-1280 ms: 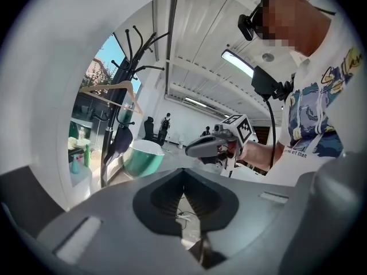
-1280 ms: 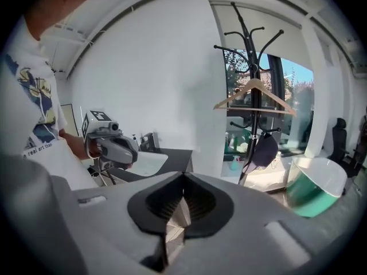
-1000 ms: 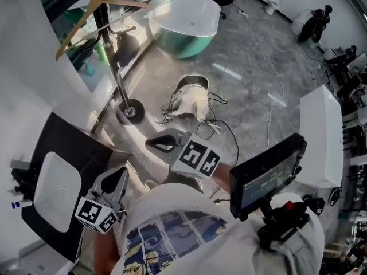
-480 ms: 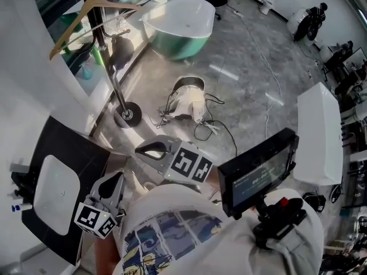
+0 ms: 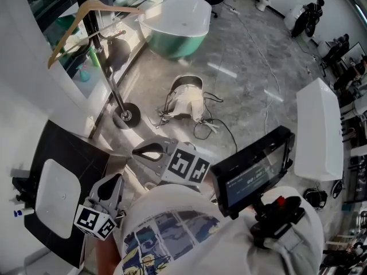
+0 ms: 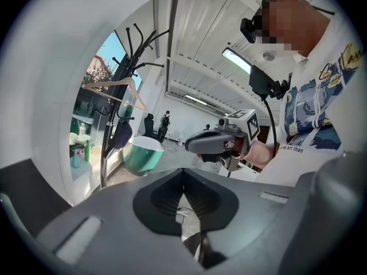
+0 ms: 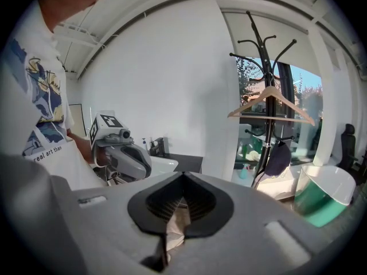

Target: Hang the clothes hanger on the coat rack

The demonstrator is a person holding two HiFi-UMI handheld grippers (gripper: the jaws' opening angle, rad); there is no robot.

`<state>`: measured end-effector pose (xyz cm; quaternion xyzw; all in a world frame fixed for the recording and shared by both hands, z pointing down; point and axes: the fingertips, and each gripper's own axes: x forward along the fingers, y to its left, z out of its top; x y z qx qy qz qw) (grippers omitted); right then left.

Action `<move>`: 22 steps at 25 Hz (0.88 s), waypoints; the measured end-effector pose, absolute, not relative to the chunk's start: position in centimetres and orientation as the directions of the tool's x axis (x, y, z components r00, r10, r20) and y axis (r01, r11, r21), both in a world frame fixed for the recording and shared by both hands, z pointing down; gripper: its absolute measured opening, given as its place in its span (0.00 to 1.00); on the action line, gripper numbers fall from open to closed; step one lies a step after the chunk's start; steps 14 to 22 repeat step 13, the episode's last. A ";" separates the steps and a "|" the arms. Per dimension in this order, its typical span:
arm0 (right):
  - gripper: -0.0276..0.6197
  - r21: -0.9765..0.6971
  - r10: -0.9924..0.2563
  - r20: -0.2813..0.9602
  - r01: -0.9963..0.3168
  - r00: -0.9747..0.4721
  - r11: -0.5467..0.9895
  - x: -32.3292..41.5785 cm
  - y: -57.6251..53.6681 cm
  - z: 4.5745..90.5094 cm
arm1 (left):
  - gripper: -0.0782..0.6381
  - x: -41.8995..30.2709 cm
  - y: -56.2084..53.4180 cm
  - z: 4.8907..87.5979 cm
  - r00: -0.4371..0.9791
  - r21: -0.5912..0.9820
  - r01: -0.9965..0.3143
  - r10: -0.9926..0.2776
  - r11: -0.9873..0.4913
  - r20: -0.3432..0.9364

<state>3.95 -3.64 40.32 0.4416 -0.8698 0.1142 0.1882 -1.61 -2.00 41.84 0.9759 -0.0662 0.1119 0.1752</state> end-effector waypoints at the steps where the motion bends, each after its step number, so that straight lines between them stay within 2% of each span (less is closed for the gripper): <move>1: 0.04 -0.032 -0.725 0.429 -0.812 -0.538 0.583 4.0 -3.8 40.4 | 0.11 -1.6 -2.1 41.9 0.966 0.327 -0.167 -0.089 -0.930 0.241; 22: 0.04 -0.015 -0.707 0.459 -0.800 -0.538 0.599 4.2 -5.9 40.2 | 0.11 -1.6 -4.0 42.4 0.965 0.337 -0.186 -0.106 -0.923 0.241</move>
